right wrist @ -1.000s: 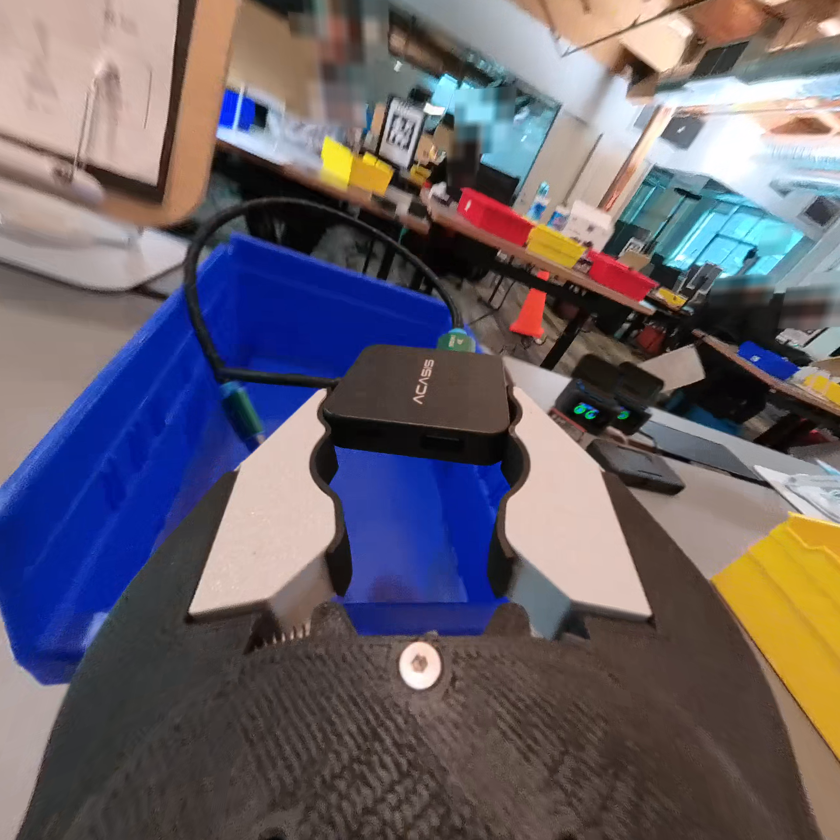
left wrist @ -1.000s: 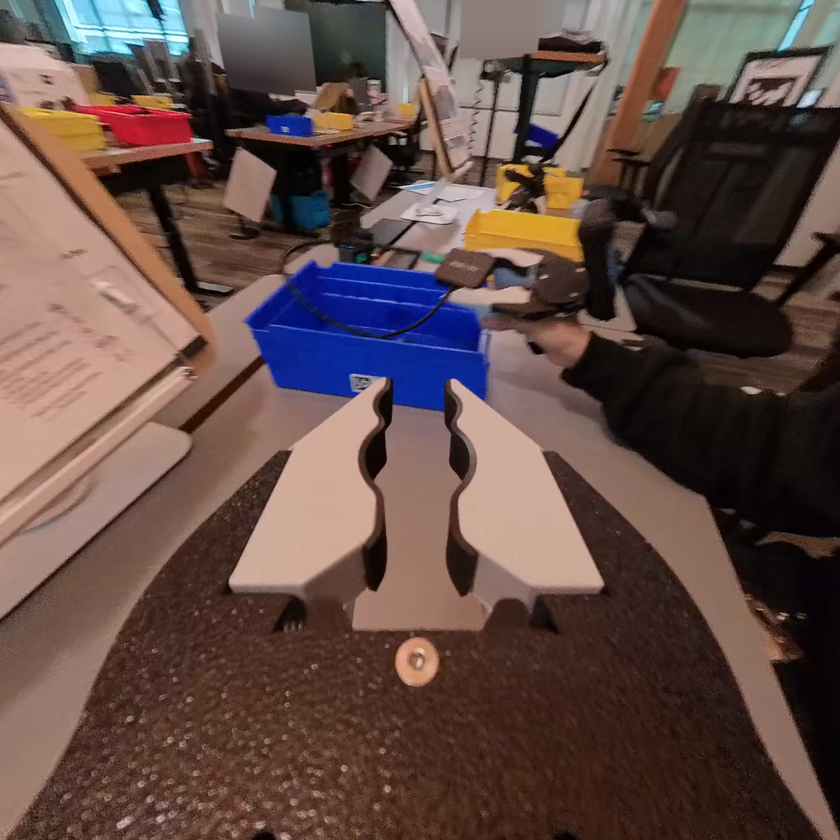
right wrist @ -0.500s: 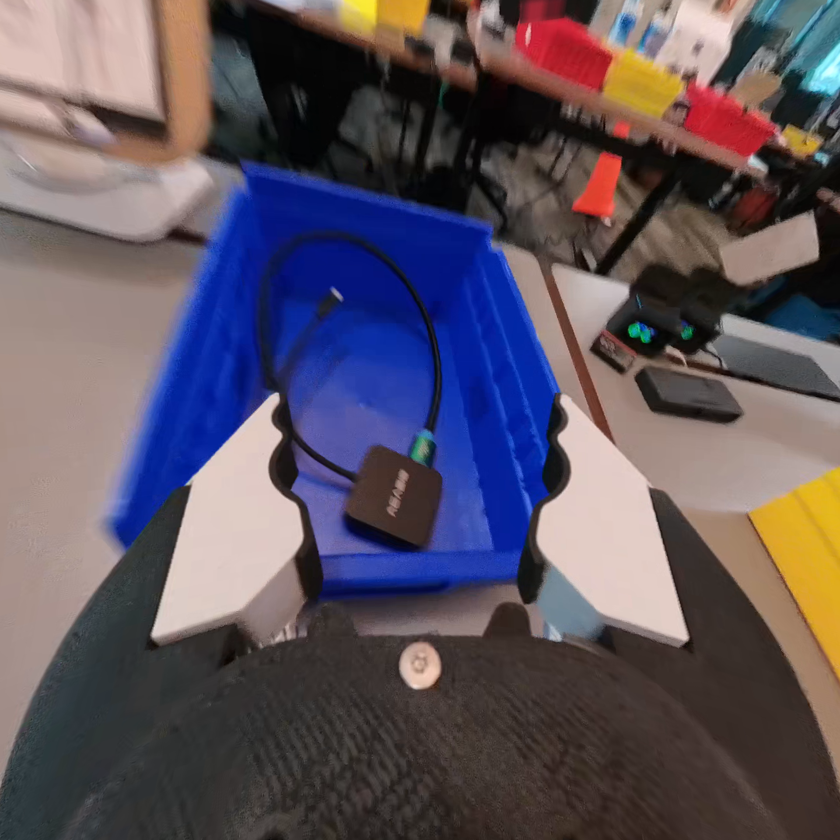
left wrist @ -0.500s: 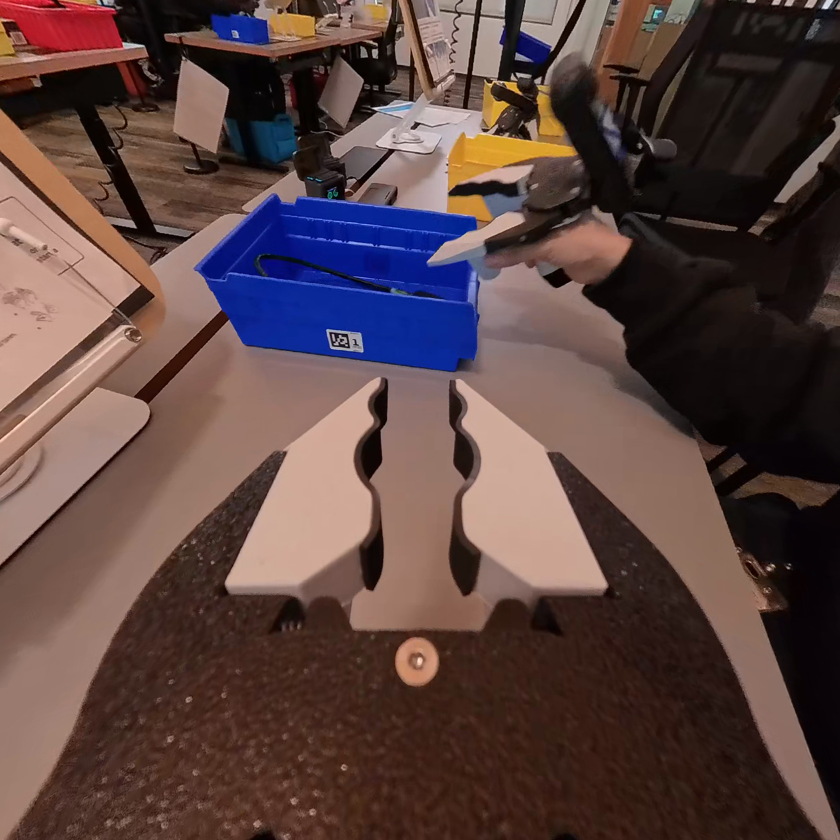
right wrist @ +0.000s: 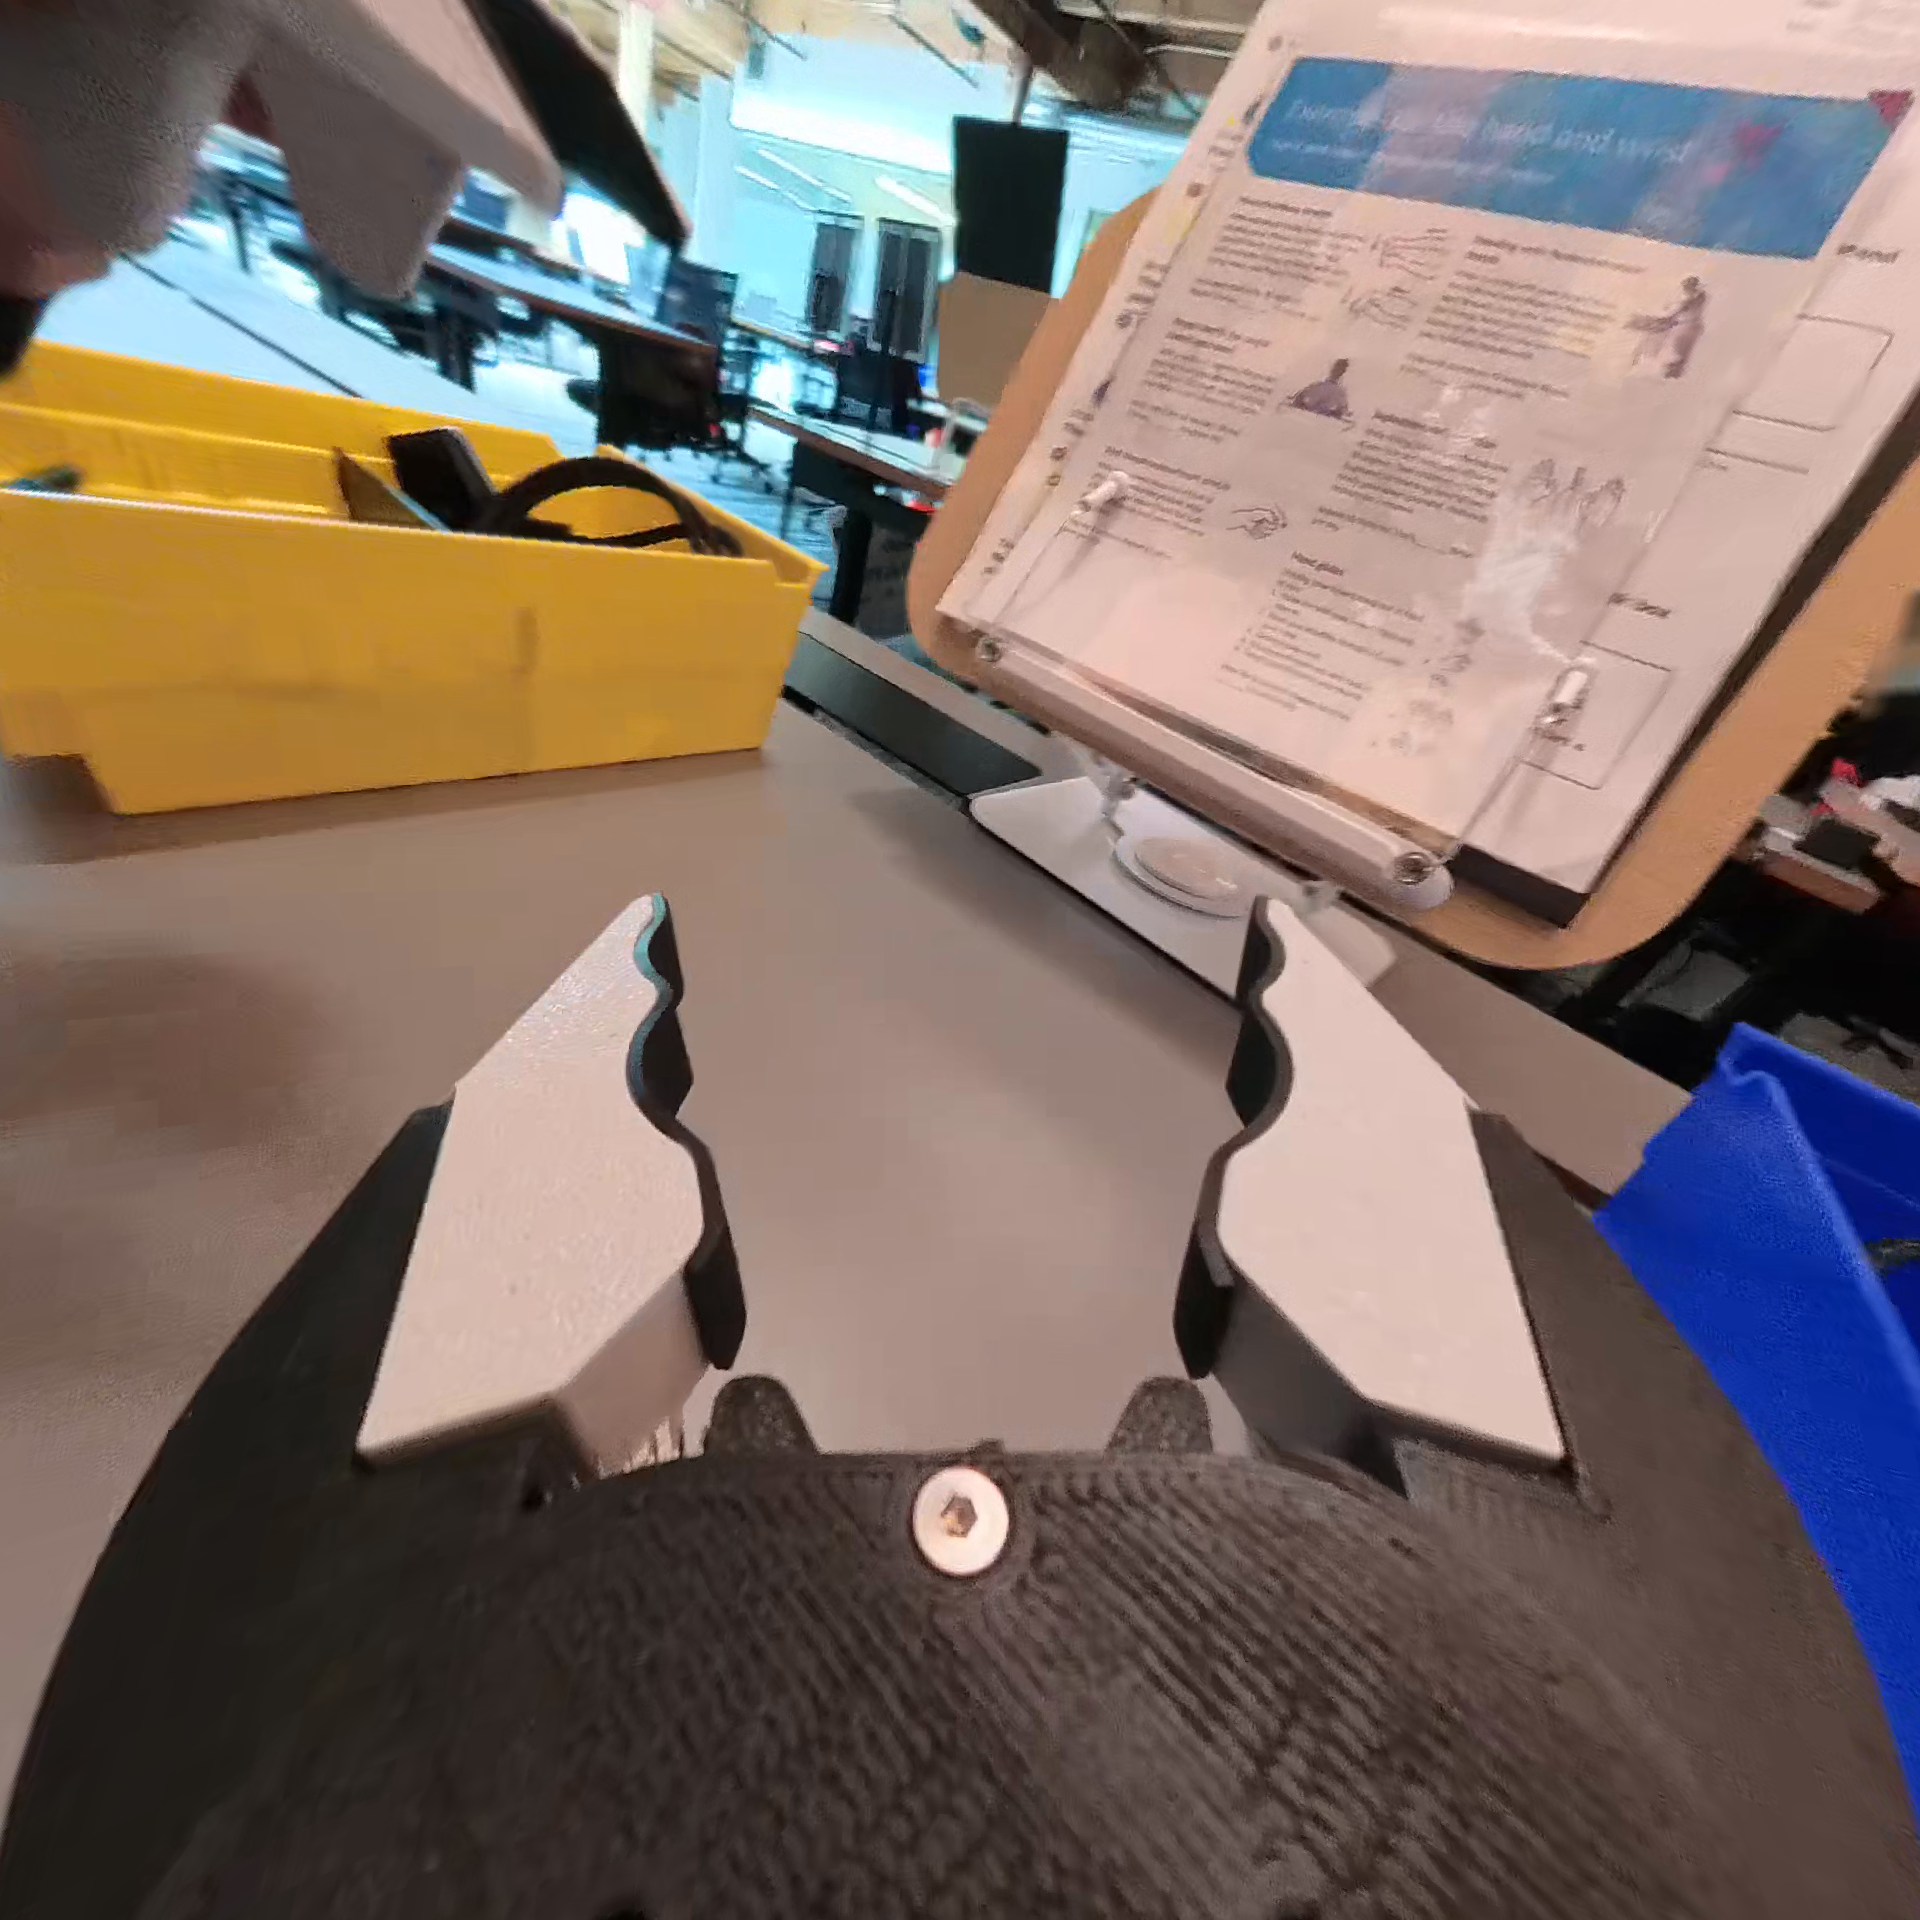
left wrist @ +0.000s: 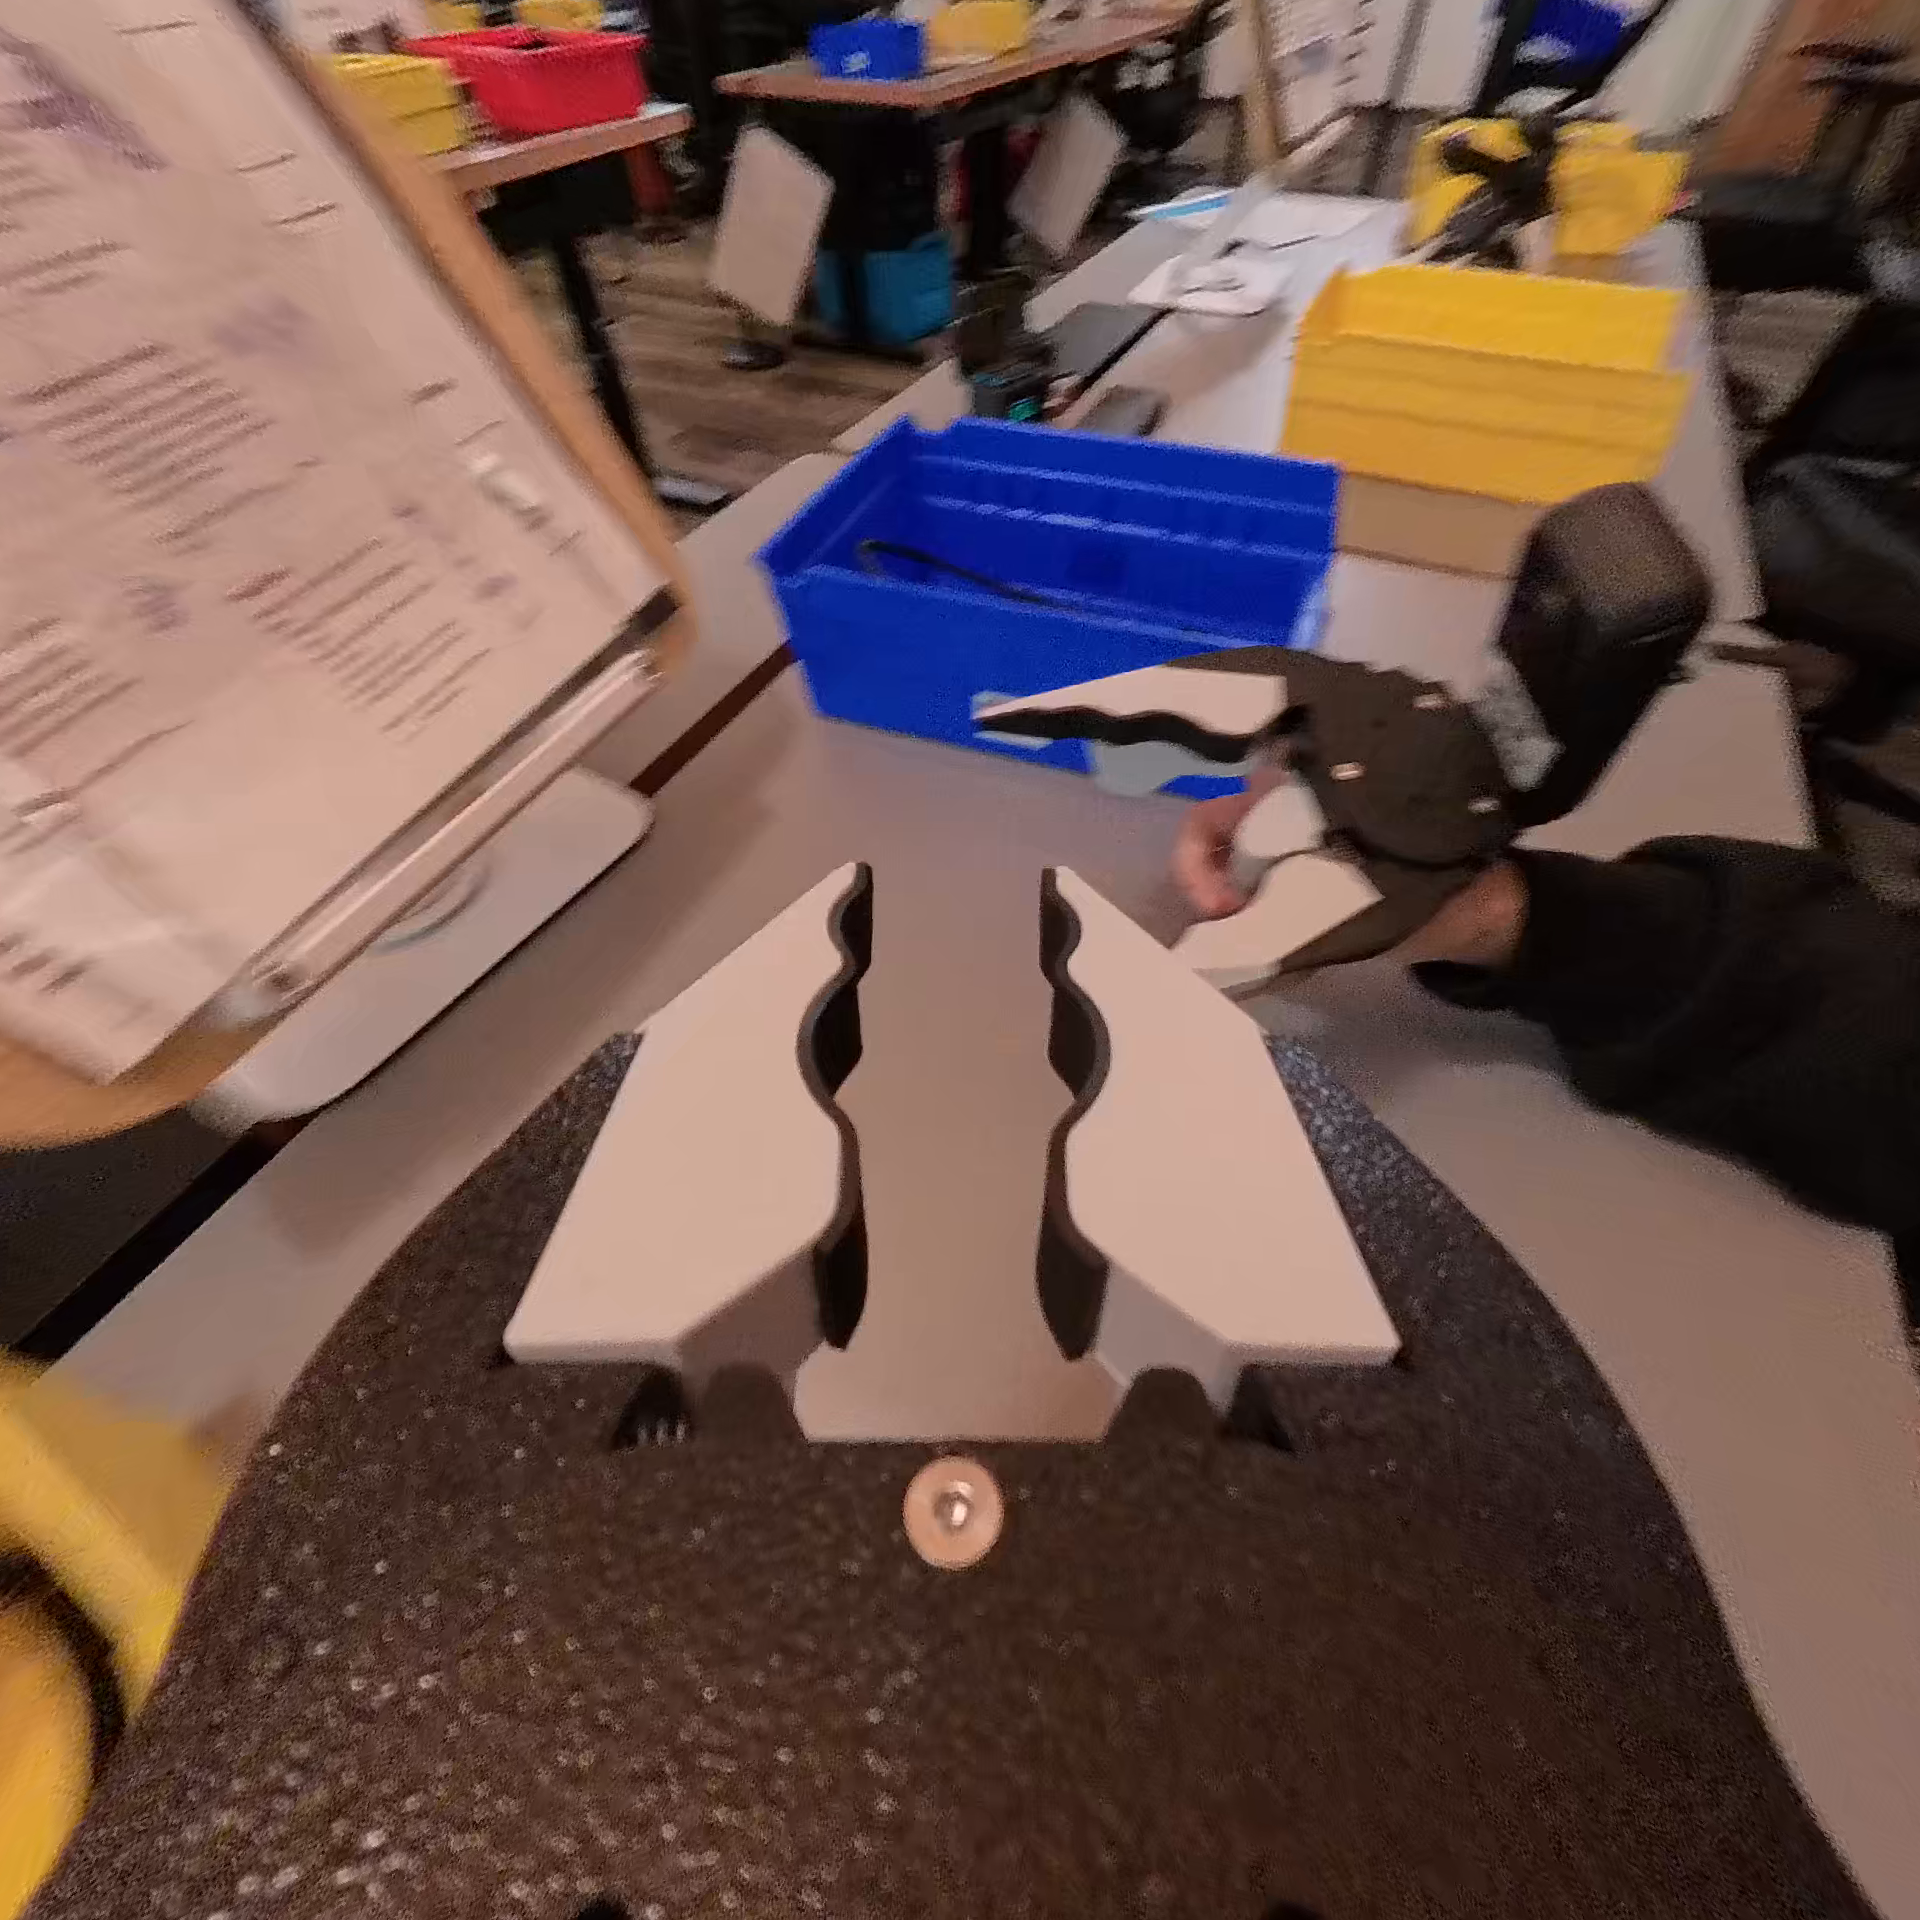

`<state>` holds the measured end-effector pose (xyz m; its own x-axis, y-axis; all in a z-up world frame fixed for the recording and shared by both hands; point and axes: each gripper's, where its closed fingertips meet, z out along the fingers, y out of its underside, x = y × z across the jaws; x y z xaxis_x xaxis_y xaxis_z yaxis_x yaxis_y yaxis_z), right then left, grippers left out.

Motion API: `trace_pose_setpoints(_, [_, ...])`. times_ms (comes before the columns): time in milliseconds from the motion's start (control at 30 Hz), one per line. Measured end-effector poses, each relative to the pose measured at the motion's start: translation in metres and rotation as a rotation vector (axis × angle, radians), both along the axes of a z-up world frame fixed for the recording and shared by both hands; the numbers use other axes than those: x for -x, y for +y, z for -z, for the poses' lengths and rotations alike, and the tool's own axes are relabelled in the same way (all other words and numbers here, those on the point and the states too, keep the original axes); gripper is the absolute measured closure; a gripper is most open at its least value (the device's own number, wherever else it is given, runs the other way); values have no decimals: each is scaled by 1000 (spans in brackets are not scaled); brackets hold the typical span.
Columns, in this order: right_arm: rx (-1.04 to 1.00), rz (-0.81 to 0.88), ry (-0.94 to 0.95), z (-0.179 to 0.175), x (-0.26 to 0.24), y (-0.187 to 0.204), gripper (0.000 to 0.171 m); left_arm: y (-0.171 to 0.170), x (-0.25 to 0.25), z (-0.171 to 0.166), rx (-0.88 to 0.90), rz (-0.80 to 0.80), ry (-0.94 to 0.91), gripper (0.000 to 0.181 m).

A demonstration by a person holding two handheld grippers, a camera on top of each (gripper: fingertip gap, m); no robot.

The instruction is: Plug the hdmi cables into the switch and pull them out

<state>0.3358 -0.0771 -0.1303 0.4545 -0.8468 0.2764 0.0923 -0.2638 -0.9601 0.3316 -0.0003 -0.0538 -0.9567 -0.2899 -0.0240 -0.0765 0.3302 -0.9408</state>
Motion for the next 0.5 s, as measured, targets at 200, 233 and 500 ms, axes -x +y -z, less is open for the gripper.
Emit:
trace_pose_setpoints(200, [53,-52,47,19,16,-1,63,152,-100,7,-214,-487,-59,144])
trace_pose_setpoints(233, [48,-46,42,17,15,-4,63,177,-119,17,-302,-531,-34,139])
trace_pose_setpoints(500, [20,-68,66,19,15,-6,66,262,-204,116,-839,-559,179,115])
